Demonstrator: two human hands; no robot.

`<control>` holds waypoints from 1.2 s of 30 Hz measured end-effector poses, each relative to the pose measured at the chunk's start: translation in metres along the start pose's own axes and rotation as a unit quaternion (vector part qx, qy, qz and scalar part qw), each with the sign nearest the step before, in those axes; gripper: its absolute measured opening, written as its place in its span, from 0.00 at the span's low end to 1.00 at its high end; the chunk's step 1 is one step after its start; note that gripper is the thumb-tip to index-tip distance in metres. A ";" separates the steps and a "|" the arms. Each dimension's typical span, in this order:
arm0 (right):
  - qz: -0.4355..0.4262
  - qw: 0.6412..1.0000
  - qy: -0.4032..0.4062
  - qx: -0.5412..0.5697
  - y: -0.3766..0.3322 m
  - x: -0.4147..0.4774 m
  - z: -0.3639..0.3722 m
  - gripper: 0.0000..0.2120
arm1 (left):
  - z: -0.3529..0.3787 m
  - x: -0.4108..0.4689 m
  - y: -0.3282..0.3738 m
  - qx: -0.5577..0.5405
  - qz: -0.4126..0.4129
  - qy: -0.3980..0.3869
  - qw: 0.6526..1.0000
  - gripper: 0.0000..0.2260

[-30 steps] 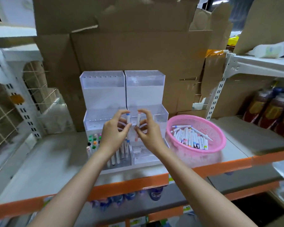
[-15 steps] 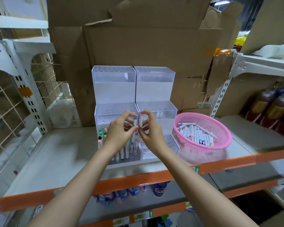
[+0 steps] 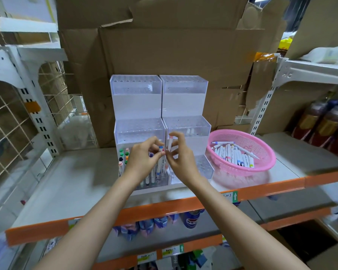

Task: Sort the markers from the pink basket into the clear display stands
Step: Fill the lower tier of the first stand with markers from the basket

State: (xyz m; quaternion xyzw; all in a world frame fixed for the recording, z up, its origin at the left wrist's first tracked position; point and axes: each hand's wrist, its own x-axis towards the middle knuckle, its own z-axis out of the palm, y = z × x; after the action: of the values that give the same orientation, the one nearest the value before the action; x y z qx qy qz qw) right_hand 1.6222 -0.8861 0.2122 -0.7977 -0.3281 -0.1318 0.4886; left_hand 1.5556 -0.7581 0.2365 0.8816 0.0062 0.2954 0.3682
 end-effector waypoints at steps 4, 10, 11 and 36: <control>0.004 1.000 -0.002 -0.001 -0.002 -0.002 0.000 0.20 | -0.002 -0.002 0.000 0.008 0.000 0.001 1.000 0.05; 0.008 1.000 -0.003 -0.002 -0.006 -0.004 0.000 0.19 | -0.006 -0.001 -0.002 0.036 0.004 0.000 0.999 0.06; 0.008 1.000 -0.002 -0.001 -0.007 -0.004 0.000 0.19 | -0.006 -0.002 -0.002 0.039 0.004 0.001 0.999 0.07; 0.004 1.000 -0.009 -0.005 -0.007 -0.005 0.003 0.20 | 0.001 -0.009 -0.019 0.209 0.142 -0.025 0.967 0.10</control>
State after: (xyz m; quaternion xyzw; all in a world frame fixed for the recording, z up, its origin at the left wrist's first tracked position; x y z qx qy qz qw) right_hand 1.6139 -0.8829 0.2127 -0.8028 -0.3286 -0.1239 0.4819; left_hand 1.5528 -0.7464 0.2190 0.9378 -0.0665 0.3147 0.1306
